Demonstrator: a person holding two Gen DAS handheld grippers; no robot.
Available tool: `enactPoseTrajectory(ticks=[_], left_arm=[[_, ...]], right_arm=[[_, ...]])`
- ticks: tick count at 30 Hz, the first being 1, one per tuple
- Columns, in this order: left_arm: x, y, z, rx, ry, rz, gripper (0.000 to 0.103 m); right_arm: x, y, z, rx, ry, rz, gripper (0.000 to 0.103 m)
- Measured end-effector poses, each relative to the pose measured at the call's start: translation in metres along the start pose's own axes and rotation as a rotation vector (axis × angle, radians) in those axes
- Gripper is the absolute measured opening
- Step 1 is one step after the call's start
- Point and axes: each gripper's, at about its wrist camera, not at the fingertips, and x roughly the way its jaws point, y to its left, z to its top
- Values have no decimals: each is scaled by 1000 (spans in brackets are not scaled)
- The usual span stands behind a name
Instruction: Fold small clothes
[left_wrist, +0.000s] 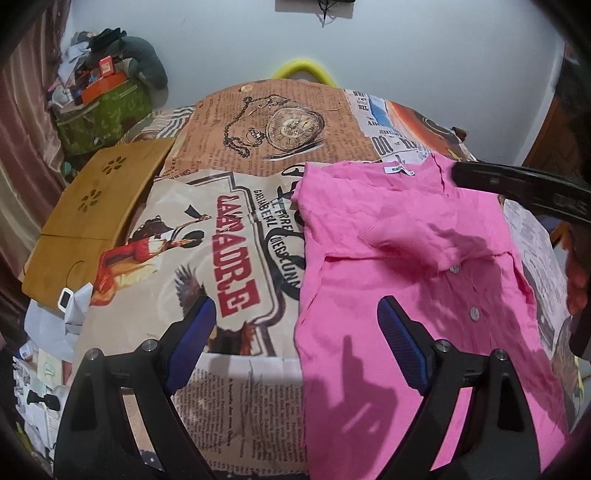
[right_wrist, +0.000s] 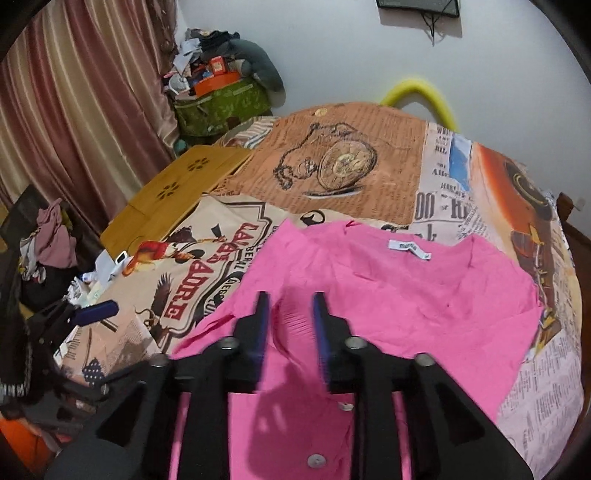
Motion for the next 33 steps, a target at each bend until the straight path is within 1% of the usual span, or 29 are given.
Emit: enactPoseTrajectory(ticks=[1, 4, 8, 10, 13, 15, 18, 20, 21, 22, 23, 25, 26, 27, 28, 30, 31, 32, 33], left_arm=[[2, -2, 3, -3, 1, -3, 89], [6, -12, 12, -3, -2, -24, 89], [16, -28, 25, 20, -5, -38, 89], [26, -35, 32, 24, 10, -55, 89], [50, -42, 43, 6, 67, -85, 88], [68, -44, 50, -23, 113, -109, 77], [90, -47, 54, -66, 183, -165, 65], [102, -51, 54, -79, 224, -200, 59], [107, -54, 53, -81, 245, -205, 56], [110, -57, 52, -80, 251, -197, 56], [111, -59, 51, -74, 248, -188, 53], [107, -65, 52, -55, 240, -192, 40], [103, -69, 54, -37, 237, -194, 30], [101, -73, 55, -16, 226, -182, 24], [96, -77, 57, 14, 204, -158, 22], [85, -88, 61, 85, 143, -99, 13], [80, -92, 63, 111, 114, -78, 12], [72, -96, 64, 134, 68, -55, 12], [66, -96, 66, 141, 40, -44, 12]], right_arm=[[-5, -3, 0, 1, -12, -5, 37], [-25, -22, -2, 17, -43, -32, 38], [-48, -56, -11, 58, -77, -93, 39], [-55, -71, -21, 72, -82, -129, 40], [-57, -91, -41, 88, -54, -159, 42], [-55, -100, -52, 75, -27, -190, 42], [-46, -111, -68, 61, 14, -219, 42], [-40, -118, -78, 63, 31, -219, 42], [-36, -121, -82, 66, 39, -216, 42], [-33, -123, -85, 68, 44, -213, 42], [-28, -124, -89, 70, 49, -209, 42], [-18, -125, -98, 70, 68, -197, 42], [-17, -125, -103, 66, 63, -199, 42], [-17, -125, -106, 61, 48, -201, 42], [-17, -125, -107, 58, 41, -200, 42], [-18, -127, -107, 69, 43, -186, 42], [-18, -128, -107, 73, 45, -179, 42], [-18, -129, -107, 71, 45, -177, 42], [-18, -128, -107, 66, 44, -177, 42]])
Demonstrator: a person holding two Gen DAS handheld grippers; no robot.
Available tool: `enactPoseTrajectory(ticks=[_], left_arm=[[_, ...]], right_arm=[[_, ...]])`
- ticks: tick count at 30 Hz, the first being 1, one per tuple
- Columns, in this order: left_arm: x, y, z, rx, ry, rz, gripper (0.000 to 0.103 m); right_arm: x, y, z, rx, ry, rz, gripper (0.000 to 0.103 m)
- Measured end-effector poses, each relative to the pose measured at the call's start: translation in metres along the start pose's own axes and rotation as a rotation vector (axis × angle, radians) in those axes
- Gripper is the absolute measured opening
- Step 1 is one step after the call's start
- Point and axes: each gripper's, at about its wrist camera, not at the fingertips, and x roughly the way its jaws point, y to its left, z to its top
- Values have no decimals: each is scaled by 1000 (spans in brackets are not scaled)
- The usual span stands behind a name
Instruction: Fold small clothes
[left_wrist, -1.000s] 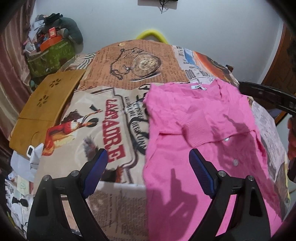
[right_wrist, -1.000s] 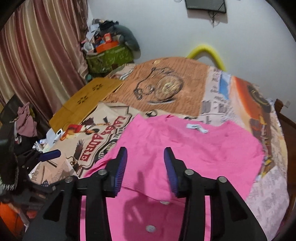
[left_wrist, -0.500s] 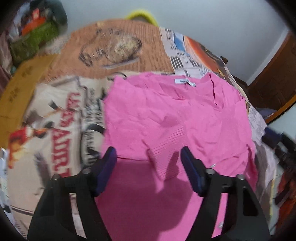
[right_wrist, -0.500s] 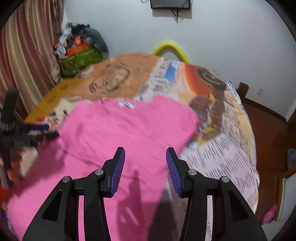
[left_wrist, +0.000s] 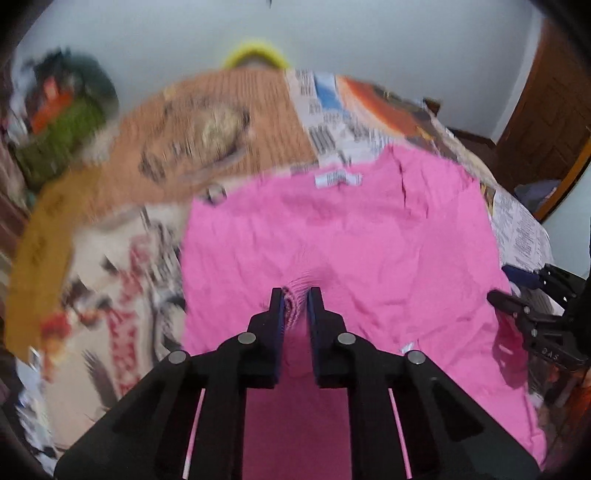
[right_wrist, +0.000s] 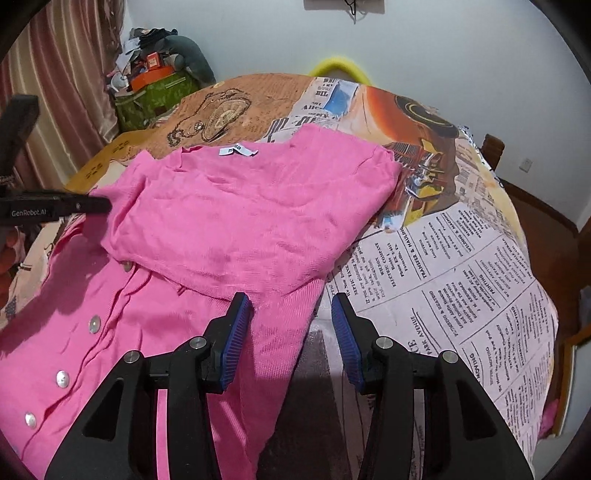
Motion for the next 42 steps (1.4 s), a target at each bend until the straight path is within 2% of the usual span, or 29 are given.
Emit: enactPoseTrajectory(ticks=[4, 9, 14, 16, 17, 18, 22, 26, 28, 30, 32, 37, 40, 42], left_arm=[[-11, 7, 3, 6, -72, 71, 12], [5, 36, -11, -35, 20, 102, 12], [18, 62, -25, -129, 108, 42, 14], [21, 64, -23, -153, 116, 19, 19], [23, 63, -21, -159, 115, 10, 25], [23, 60, -19, -162, 113, -3, 30], [31, 46, -11, -158, 115, -39, 31], [54, 32, -11, -114, 165, -15, 31], [55, 32, -12, -123, 157, -18, 28], [52, 32, -13, -132, 144, -49, 9], [49, 30, -13, -115, 123, 1, 0], [38, 32, -14, -82, 62, 104, 0], [43, 42, -14, -84, 84, 154, 0], [42, 46, -18, -82, 95, 149, 1]], right_arm=[[1, -1, -3, 3, -8, 4, 42], [0, 0, -4, 7, -11, -1, 42], [0, 1, -4, 10, -8, -5, 42], [0, 1, -4, 11, -8, -7, 43], [0, 1, -4, 12, -8, -9, 43], [1, 1, -3, 11, -8, -11, 43], [1, 1, -3, 12, -10, -15, 43], [1, 0, -4, 15, -13, -12, 43], [1, 0, -5, 15, -14, -12, 43], [1, 0, -5, 17, -14, -12, 43], [1, 0, -5, 20, -17, -14, 43], [1, 1, -5, 27, -20, -17, 43], [1, 1, -5, 28, -17, -16, 43], [0, 2, -5, 31, -14, -22, 43]])
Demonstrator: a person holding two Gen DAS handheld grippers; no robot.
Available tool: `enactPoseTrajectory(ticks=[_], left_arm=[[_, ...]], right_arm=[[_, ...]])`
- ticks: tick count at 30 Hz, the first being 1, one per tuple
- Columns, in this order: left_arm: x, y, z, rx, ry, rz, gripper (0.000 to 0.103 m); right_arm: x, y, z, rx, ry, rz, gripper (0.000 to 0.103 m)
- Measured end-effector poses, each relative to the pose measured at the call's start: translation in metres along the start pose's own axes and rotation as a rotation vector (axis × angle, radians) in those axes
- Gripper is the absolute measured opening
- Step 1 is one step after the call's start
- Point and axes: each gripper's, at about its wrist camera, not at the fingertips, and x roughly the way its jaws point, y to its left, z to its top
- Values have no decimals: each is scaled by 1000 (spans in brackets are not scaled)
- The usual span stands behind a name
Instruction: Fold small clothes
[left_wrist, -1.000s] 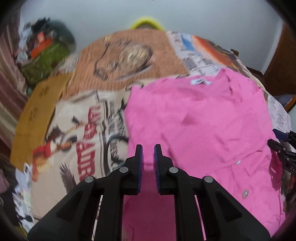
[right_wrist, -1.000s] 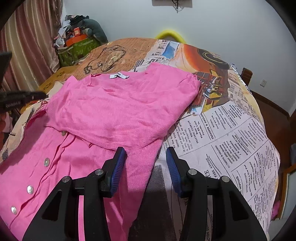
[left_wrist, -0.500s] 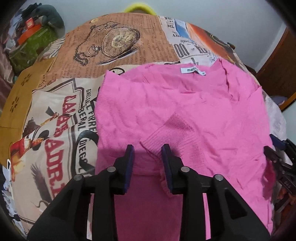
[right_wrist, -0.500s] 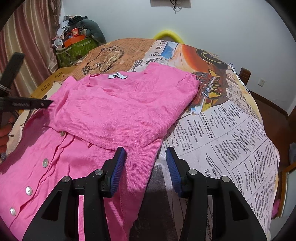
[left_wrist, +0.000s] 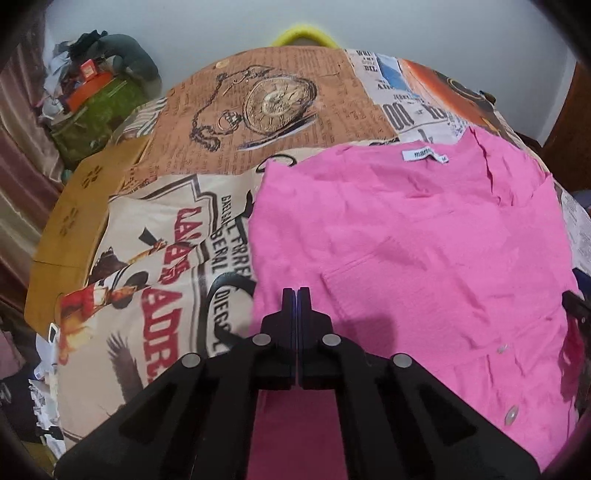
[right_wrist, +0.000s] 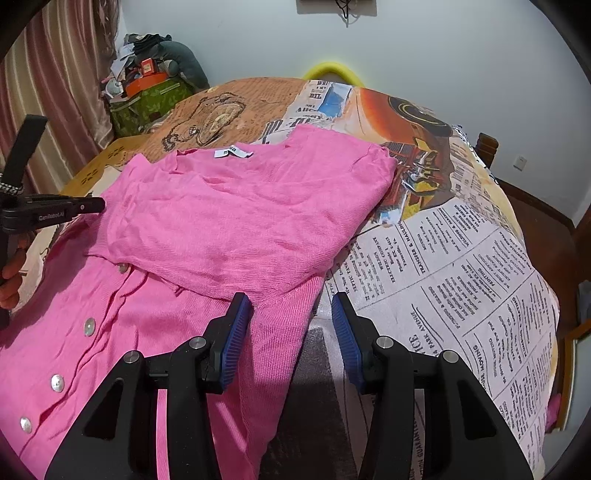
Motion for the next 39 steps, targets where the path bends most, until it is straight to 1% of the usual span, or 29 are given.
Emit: enactPoseTrajectory(ticks=[2, 3, 4, 5, 6, 7, 9, 11, 14, 17, 20, 24, 28, 31, 33, 36, 39], left_arm=[[-8, 4, -4, -2, -7, -16, 3], [-14, 5, -7, -1, -13, -21, 8], [-21, 6, -9, 4, -19, -25, 10], [-28, 8, -12, 10, -30, -31, 16], [-37, 9, -16, 16, -41, -35, 24], [-44, 10, -19, 21, -50, -36, 29], [-61, 14, -27, 32, -68, -44, 44], [-77, 18, -34, 34, -80, -47, 53], [-102, 26, -50, 36, -94, -43, 60], [-121, 35, -67, 17, -92, -56, 69], [-130, 42, -84, -9, -68, -83, 69], [-132, 51, -109, -41, -17, -120, 69], [-124, 49, -127, -45, 33, -143, 69], [-115, 43, -139, -30, 66, -144, 69], [-108, 41, -145, -30, 88, -150, 69], [-97, 37, -153, -45, 134, -178, 69], [-92, 37, -157, -77, 139, -201, 68]], right_arm=[[-1, 2, 1, -1, 5, -9, 43], [-3, 2, 2, -2, 9, -13, 43], [-6, 2, 2, 0, 15, -16, 43], [-9, 3, 3, 3, 17, -18, 43], [-14, 3, 3, 8, 17, -16, 43], [-20, 4, 2, 14, 14, -8, 43], [-32, 6, 1, 17, 5, -3, 43], [-46, 9, -1, 5, -2, -13, 43], [-68, 14, -6, -3, -14, -20, 43], [-88, 17, -12, 5, -25, -19, 47], [-106, 22, -23, 10, -33, -17, 51], [-117, 28, -40, 26, -27, -11, 59], [-113, 33, -62, 46, 24, 2, 59], [-104, 35, -79, 84, 82, 41, 59], [-97, 36, -88, 96, 106, 42, 59], [-88, 37, -96, 95, 139, 45, 59], [-82, 39, -100, 101, 164, 59, 59]])
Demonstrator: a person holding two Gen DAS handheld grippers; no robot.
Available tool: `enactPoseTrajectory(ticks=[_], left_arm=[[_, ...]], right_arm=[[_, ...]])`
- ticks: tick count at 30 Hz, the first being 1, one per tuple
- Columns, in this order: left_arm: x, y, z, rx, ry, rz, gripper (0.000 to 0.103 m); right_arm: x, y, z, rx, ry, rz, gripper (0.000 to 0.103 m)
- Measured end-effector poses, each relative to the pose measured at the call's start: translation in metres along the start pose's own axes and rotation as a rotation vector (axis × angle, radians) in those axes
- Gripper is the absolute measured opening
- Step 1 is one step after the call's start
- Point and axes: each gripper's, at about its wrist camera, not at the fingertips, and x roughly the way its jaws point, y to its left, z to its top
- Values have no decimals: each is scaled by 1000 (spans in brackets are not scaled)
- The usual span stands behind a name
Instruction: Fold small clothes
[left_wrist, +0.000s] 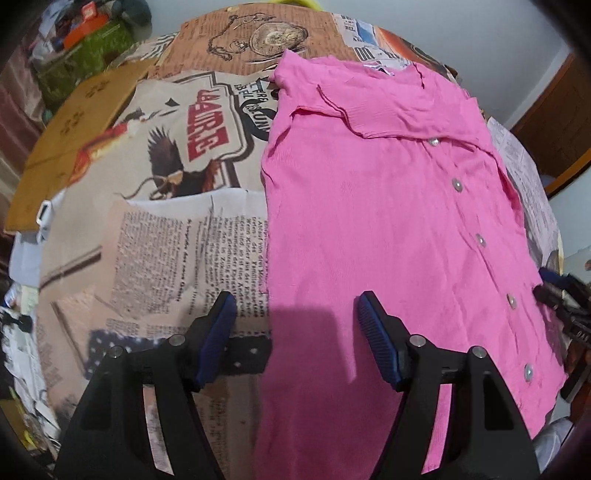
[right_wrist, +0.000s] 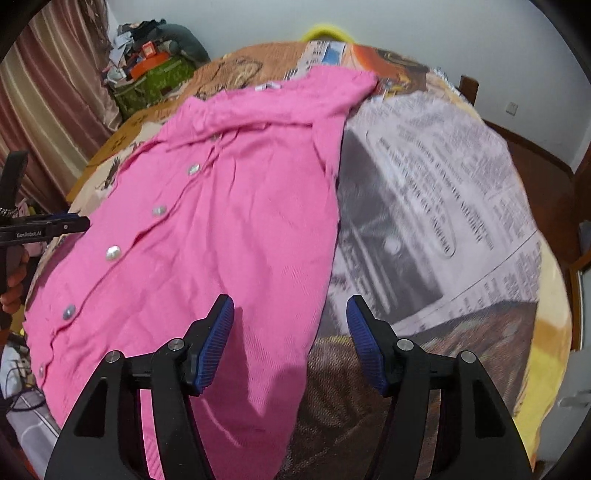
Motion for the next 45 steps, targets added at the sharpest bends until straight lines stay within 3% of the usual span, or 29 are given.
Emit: enactPoseTrajectory(ticks=[4, 8, 10, 12, 13, 14, 15, 22, 28, 32, 39, 45], left_arm=[[2, 1, 0, -26, -4, -26, 63], [-1, -5, -3, 6, -24, -30, 43], [-2, -8, -3, 17, -27, -37, 29], [-2, -12, -2, 27, -26, -44, 9], [-2, -14, -1, 31, -24, -46, 5], [-2, -16, 0, 34, -27, -43, 4], [-2, -18, 2, 40, -29, -37, 4], [-26, -28, 21, 77, -123, -40, 3], [-52, -39, 66, 93, -239, -38, 3], [-48, -43, 103, 94, -275, -12, 3], [6, -31, 153, 59, -216, 59, 3], [43, -21, 152, 39, -138, 49, 5]], right_arm=[[7, 1, -1, 3, 1, 14, 60], [8, 4, -2, -14, -8, 31, 58], [9, 6, -4, -28, -10, 47, 49], [9, 7, -5, -38, -9, 59, 30], [9, 8, -4, -41, -8, 69, 25], [10, 10, -4, -44, -5, 82, 12], [10, 11, -3, -49, -4, 85, 8], [-7, 9, 10, -58, -94, 80, 6], [-27, -8, 42, -28, -194, 62, 6], [-28, -15, 67, -30, -234, 41, 6], [-6, -22, 107, -69, -255, -7, 6], [24, -33, 122, -36, -204, -15, 8]])
